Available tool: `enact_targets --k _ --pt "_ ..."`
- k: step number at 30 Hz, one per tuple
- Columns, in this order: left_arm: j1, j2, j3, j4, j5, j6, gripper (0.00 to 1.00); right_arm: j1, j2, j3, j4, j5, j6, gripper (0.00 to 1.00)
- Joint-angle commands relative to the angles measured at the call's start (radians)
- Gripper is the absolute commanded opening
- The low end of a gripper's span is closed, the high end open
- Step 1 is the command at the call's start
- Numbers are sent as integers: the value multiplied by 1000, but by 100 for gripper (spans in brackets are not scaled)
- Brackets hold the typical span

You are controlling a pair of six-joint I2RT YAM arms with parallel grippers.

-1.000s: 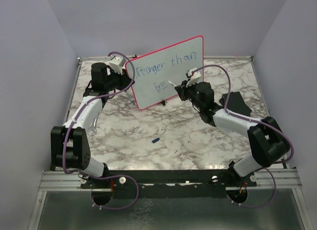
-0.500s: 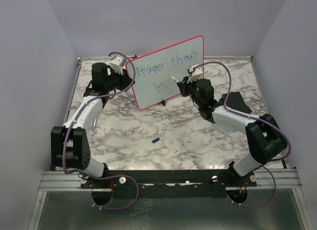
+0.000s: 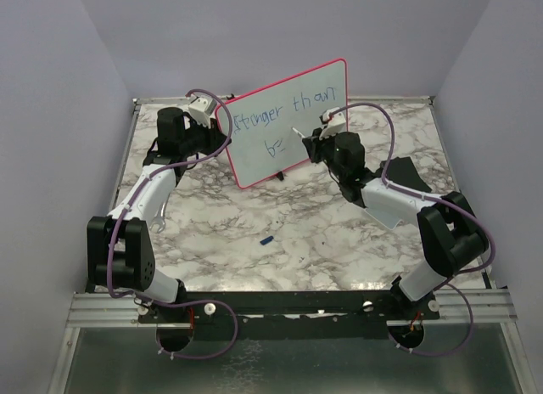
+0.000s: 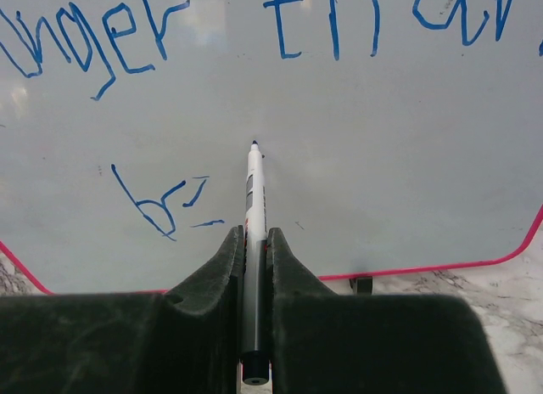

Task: Write a sentence on the whiteboard

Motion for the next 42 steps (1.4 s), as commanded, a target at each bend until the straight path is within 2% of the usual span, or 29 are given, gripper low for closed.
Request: enact_targets --k 1,11,42 --pt "-17 9 -4 -62 -14 51 4 -7 22 34 19 -22 -14 1" --pt "-17 5 -3 -62 -13 52 4 -6 40 13 5 -74 -5 1" --pt "-25 1 -3 -62 -12 50 4 -4 38 -115 -19 -61 39 1"
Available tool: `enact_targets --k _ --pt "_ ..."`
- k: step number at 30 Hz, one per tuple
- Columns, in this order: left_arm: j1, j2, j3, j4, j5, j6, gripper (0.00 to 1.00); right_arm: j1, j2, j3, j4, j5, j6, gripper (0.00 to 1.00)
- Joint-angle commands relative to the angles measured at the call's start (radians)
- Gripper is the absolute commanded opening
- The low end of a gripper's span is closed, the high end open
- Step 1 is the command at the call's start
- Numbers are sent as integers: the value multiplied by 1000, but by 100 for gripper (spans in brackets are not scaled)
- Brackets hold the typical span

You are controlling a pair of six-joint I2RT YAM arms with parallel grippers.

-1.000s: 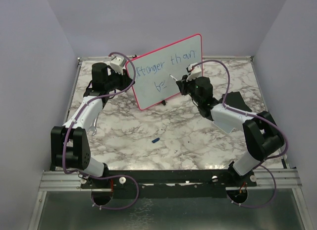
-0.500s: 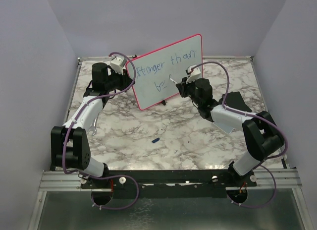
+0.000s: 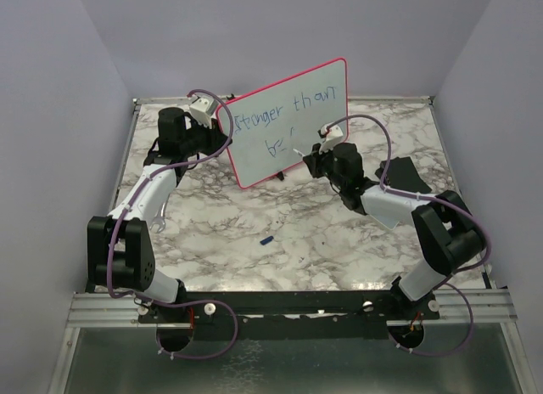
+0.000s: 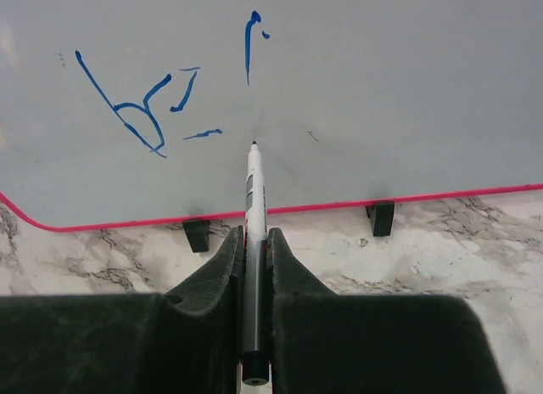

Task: Write a sentence on the whiteboard

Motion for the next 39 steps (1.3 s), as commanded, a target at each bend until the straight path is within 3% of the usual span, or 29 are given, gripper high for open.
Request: enact_targets --k 1,39 --pt "-20 0 -4 -61 -12 46 4 1 24 -24 -2 -8 12 1" --pt "-21 2 -4 -61 -15 48 4 1 27 128 -5 43 -82 1"
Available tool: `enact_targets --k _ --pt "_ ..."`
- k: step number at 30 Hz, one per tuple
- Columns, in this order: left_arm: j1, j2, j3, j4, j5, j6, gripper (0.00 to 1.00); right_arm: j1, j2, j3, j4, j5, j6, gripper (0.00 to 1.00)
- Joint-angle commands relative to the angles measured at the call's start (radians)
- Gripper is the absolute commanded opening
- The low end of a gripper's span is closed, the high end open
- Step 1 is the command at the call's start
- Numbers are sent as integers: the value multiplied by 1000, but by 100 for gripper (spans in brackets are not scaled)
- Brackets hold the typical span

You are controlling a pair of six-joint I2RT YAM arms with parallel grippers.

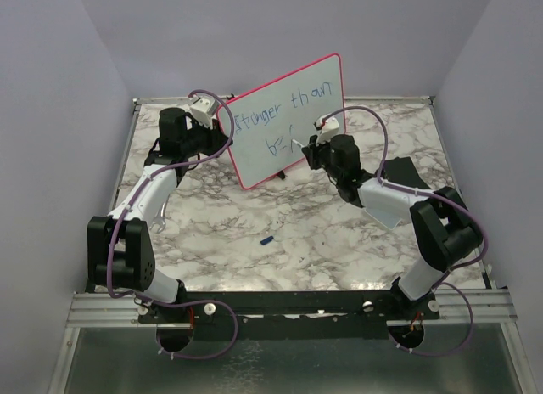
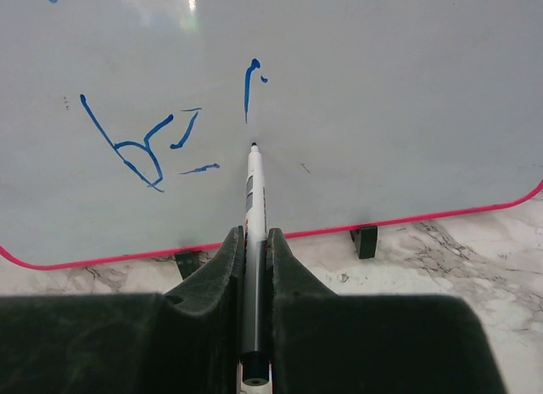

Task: Write a sentence on the whiteboard

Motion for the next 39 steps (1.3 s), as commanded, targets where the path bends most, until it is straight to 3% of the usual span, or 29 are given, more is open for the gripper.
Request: enact_targets --k 1,22,30,39 --pt "-15 1 -4 -55 -15 46 4 0 -13 41 27 15 -21 1" --pt "-16 -3 -5 -55 -17 42 4 2 -62 49 21 -10 -24 1" --pt "-16 -4 -4 -56 -42 36 4 10 -133 -29 18 -31 -12 1" --pt "-16 -5 -5 -56 -40 37 3 11 -90 -22 -2 -49 -5 1"
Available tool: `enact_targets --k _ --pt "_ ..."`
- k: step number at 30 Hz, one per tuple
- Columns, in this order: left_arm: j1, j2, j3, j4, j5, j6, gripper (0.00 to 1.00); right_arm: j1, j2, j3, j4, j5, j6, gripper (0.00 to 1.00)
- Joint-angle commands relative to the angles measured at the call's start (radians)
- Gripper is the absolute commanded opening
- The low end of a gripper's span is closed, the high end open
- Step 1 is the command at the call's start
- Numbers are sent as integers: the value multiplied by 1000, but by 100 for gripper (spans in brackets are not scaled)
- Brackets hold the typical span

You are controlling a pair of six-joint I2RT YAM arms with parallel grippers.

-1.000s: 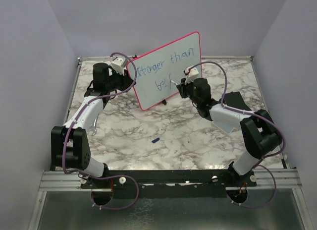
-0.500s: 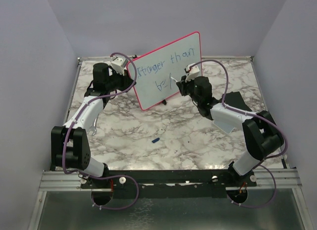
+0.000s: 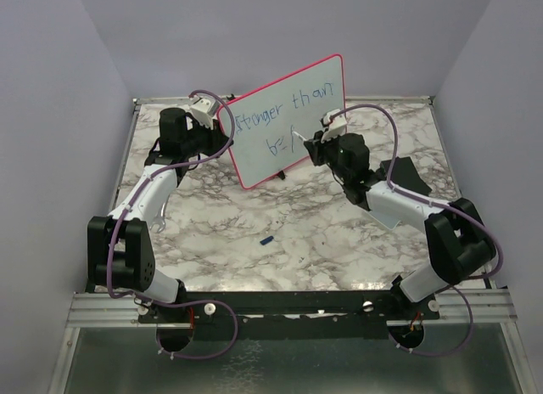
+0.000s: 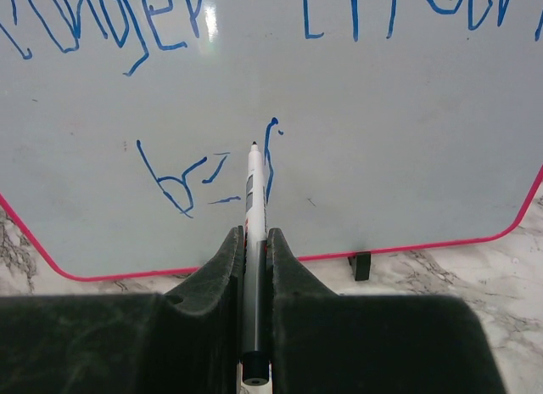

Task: Write a sentence on the whiteboard

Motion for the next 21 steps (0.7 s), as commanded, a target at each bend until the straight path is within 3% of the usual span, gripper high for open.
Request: enact_targets --k 1,21 --pt "-14 -3 -5 -52 -36 37 3 8 31 2 -11 -25 6 1" --pt "-14 -1 -5 -56 -34 43 3 9 106 52 -30 -36 -7 1"
